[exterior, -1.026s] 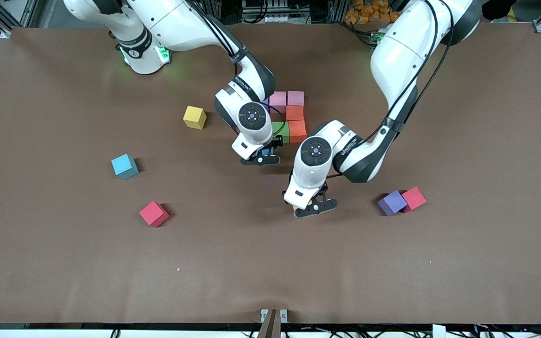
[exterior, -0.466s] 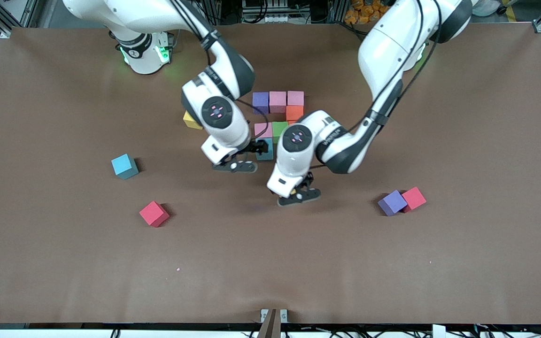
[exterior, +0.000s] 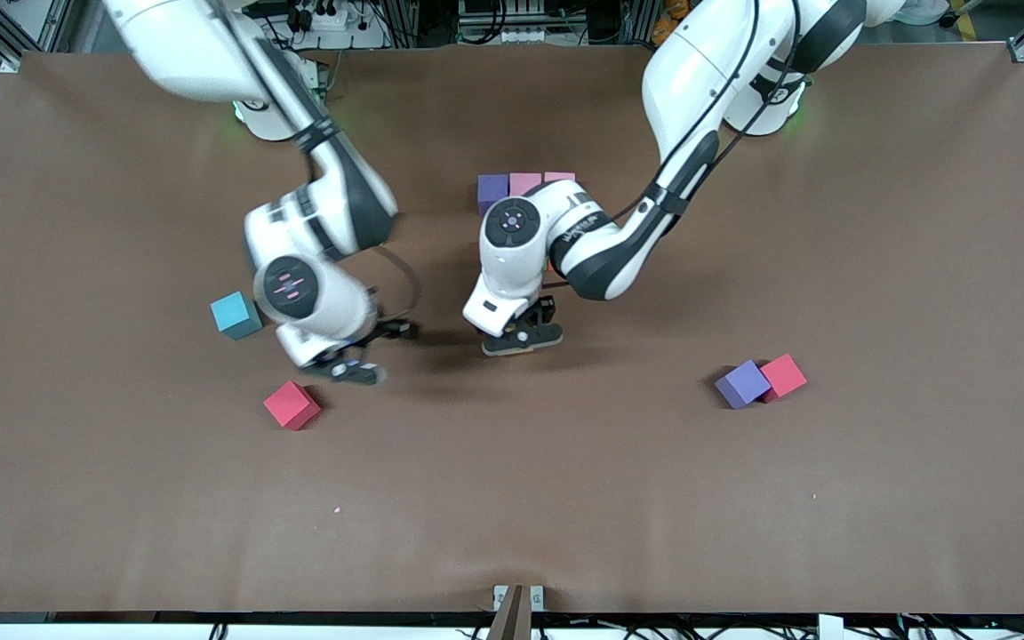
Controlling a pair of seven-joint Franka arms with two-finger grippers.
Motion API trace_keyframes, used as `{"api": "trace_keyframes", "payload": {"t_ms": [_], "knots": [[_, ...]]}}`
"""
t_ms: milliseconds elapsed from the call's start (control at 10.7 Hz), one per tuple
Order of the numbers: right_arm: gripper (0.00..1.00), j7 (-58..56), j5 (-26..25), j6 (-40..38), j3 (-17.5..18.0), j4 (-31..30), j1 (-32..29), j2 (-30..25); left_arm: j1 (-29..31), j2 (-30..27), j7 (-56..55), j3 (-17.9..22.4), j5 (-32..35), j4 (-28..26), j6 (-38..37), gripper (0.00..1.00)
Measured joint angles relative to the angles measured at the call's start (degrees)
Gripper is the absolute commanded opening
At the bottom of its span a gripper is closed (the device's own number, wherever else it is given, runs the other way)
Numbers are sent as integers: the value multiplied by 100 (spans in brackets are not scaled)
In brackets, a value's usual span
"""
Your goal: Form number 2 with 11 blocks
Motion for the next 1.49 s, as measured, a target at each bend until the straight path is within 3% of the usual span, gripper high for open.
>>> {"api": "trace_keyframes", "payload": {"t_ms": [373, 653, 1212, 1492], "knots": [[100, -518, -653, 143, -16, -6, -619, 19, -98, 2, 0, 13, 0, -12, -6, 54], [100, -580, -716, 602, -43, -6, -1039, 151, -117, 14, 0, 29, 0, -43, -7, 54], [100, 1538, -701, 1064, -8, 131, -1263, 516, -270, 62, 159, 52, 53, -89, -10, 56], [100, 1865, -662, 1072, -13, 239, -1283, 699, -287, 67, 168, 54, 73, -118, -14, 60]]}}
